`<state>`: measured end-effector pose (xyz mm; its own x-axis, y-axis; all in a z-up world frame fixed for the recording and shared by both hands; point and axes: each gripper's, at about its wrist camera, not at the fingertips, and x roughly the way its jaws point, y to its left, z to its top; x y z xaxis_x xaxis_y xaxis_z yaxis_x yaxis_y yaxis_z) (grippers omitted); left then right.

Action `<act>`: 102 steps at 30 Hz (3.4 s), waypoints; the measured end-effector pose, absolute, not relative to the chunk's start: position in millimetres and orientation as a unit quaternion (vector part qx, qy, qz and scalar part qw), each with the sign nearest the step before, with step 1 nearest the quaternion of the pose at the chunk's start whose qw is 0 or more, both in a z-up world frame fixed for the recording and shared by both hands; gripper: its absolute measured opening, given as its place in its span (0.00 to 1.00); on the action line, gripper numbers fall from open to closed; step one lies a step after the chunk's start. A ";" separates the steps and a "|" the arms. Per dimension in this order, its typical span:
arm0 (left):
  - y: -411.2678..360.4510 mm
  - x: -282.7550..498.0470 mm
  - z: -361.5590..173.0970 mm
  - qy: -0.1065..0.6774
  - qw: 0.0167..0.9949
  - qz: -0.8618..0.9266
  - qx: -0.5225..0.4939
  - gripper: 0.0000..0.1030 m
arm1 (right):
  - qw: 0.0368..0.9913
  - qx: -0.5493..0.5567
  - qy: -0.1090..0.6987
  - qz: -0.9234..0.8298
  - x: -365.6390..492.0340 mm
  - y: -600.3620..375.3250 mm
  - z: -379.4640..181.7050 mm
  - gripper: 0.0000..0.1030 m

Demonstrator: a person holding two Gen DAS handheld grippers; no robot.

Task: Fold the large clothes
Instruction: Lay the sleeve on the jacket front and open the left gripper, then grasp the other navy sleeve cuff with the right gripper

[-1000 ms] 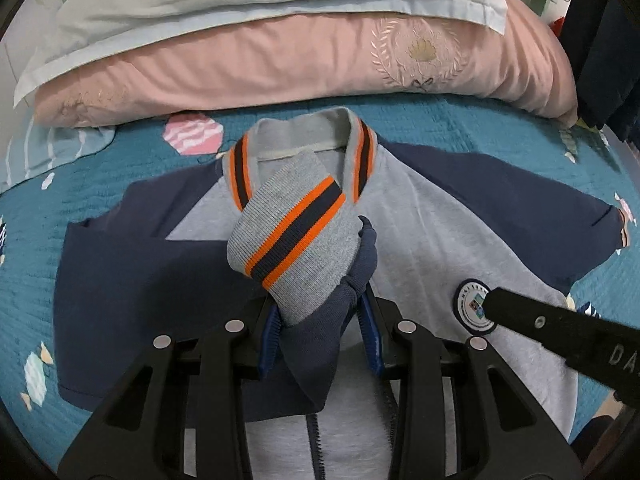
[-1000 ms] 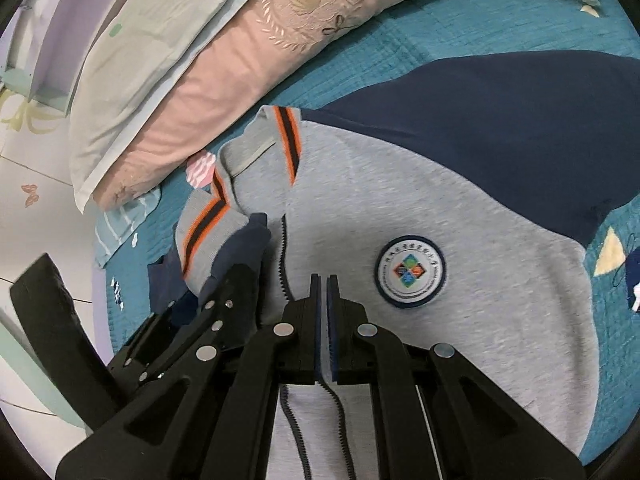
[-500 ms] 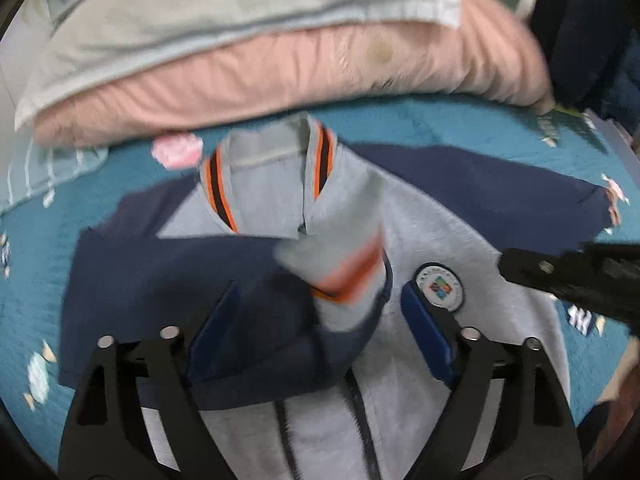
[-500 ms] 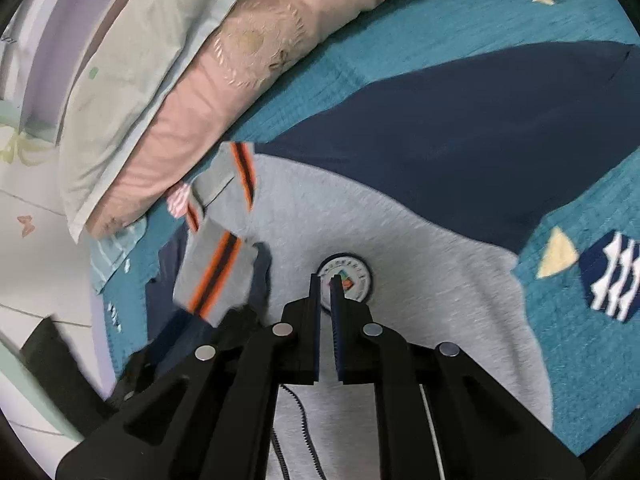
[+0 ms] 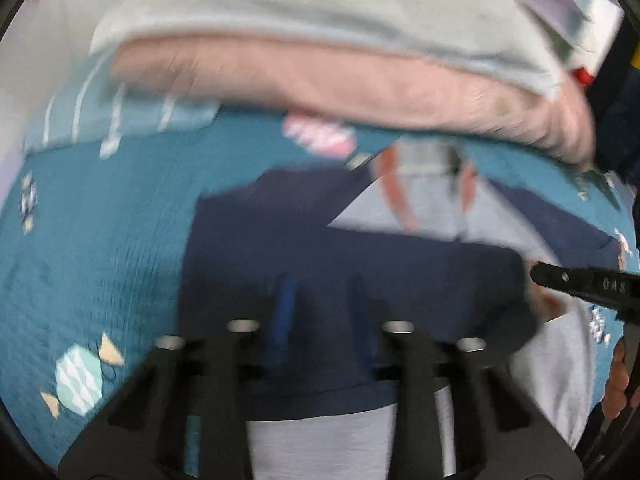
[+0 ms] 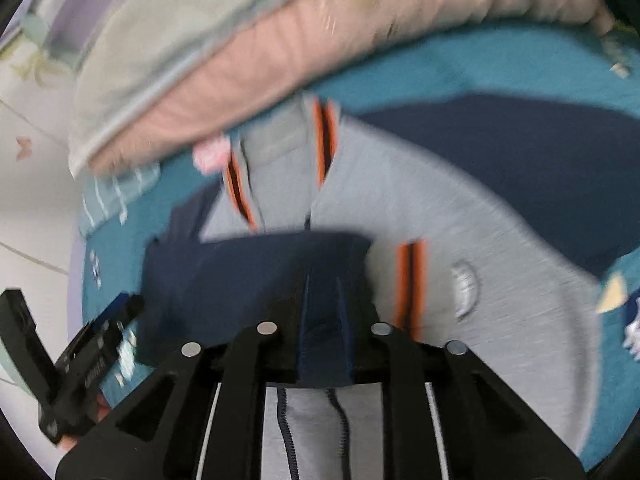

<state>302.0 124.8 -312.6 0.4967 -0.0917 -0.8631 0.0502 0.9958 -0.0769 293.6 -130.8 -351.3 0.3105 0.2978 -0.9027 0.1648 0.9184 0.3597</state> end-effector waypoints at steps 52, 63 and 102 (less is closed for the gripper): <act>-29.8 266.0 -272.0 0.452 0.885 -0.107 0.029 0.75 | 0.829 0.271 0.480 -0.092 188.7 -347.2 -272.6 0.90; -133.3 281.6 -281.4 0.424 0.893 -0.132 0.065 0.76 | 0.808 0.304 0.470 -0.182 186.0 -490.8 -300.0 0.90; -289.0 368.1 -390.8 0.558 0.806 -0.197 -0.030 0.00 | 0.822 0.378 0.365 -0.218 197.6 -614.4 -290.4 0.09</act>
<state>368.1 -289.0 -390.8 0.2998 -0.3508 -0.8872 0.2849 0.9204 -0.2677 197.6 -614.4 -290.4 0.6386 -0.0823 -0.7651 0.6345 0.6190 0.4629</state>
